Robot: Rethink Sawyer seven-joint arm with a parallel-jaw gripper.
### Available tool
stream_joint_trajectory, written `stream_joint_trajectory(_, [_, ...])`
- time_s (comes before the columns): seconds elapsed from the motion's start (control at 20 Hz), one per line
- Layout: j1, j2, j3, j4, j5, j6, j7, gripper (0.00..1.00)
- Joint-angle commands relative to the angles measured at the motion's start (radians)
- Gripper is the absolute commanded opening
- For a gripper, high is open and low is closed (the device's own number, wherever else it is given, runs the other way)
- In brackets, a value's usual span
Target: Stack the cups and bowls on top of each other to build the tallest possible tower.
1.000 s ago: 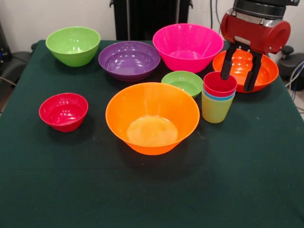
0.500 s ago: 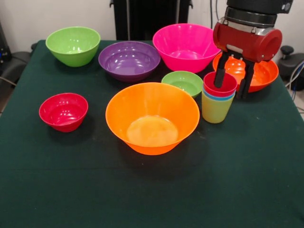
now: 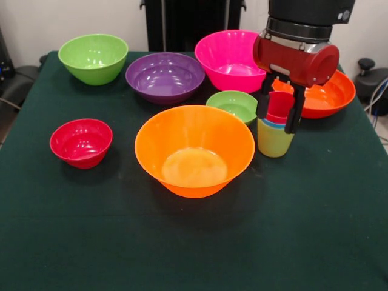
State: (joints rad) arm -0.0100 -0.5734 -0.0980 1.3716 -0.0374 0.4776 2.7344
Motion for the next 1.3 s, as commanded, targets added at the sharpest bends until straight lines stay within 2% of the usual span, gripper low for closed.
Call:
stream_joint_trajectory(0.05, [-0.022, 0.024, 0.147, -0.007, -0.091, 0.085, -0.212, 1.0])
stream_joint_trajectory(0.65, [-0.071, 0.09, 0.213, -0.052, -0.15, 0.08, -0.237, 1.0])
stream_joint_trajectory(1.3, [-0.138, 0.099, 0.28, -0.052, -0.205, 0.101, -0.274, 1.0])
